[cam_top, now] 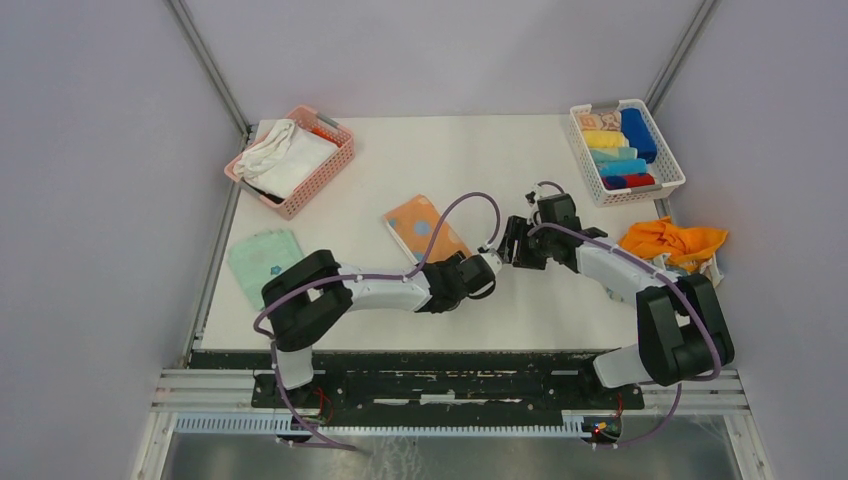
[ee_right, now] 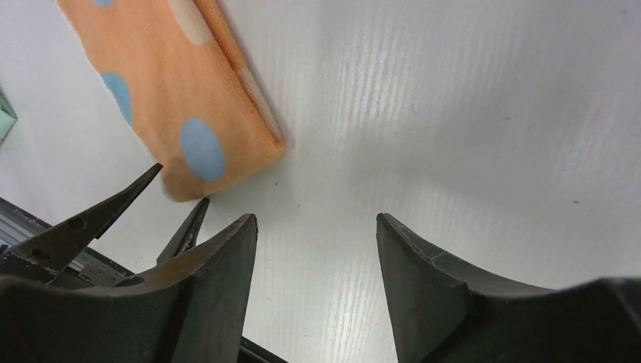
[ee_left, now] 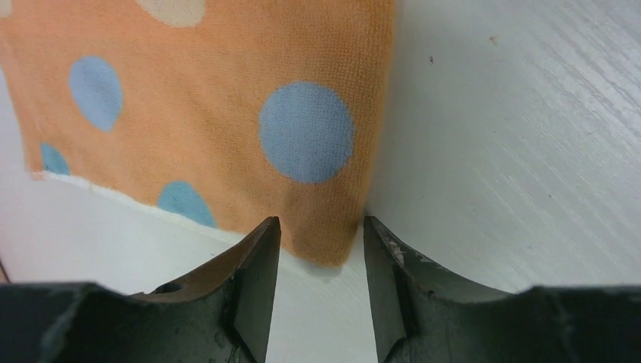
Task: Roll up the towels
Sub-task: Roll the towel at the center of the board.
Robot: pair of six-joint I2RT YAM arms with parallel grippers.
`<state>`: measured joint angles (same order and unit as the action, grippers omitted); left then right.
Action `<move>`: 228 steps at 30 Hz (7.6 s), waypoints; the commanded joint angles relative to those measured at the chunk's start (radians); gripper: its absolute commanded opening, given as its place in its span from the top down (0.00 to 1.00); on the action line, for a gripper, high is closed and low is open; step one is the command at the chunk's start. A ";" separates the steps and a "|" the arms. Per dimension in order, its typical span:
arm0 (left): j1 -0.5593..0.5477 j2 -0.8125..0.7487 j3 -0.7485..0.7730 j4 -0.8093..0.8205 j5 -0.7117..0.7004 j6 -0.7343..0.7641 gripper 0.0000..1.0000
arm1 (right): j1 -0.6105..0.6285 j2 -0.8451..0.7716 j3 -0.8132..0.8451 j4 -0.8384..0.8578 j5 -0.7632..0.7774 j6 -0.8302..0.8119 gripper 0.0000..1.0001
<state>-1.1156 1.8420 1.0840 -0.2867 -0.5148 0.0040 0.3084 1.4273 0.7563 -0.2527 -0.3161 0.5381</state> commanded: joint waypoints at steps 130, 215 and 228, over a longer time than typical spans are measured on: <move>0.537 0.135 -0.017 0.393 1.185 -0.688 0.97 | -0.029 0.228 0.066 0.365 -0.171 0.362 0.55; -0.026 0.209 0.206 0.175 -0.215 0.245 0.39 | -0.032 0.534 0.249 0.103 -0.019 0.386 0.84; 0.028 0.276 0.219 0.087 -0.143 0.181 0.41 | -0.032 0.535 0.269 0.082 -0.015 0.380 0.85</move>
<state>-1.1030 2.0705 1.2968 -0.1410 -0.7231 0.2031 0.2829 1.9316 1.0386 -0.0280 -0.4427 0.9691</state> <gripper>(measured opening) 0.596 0.154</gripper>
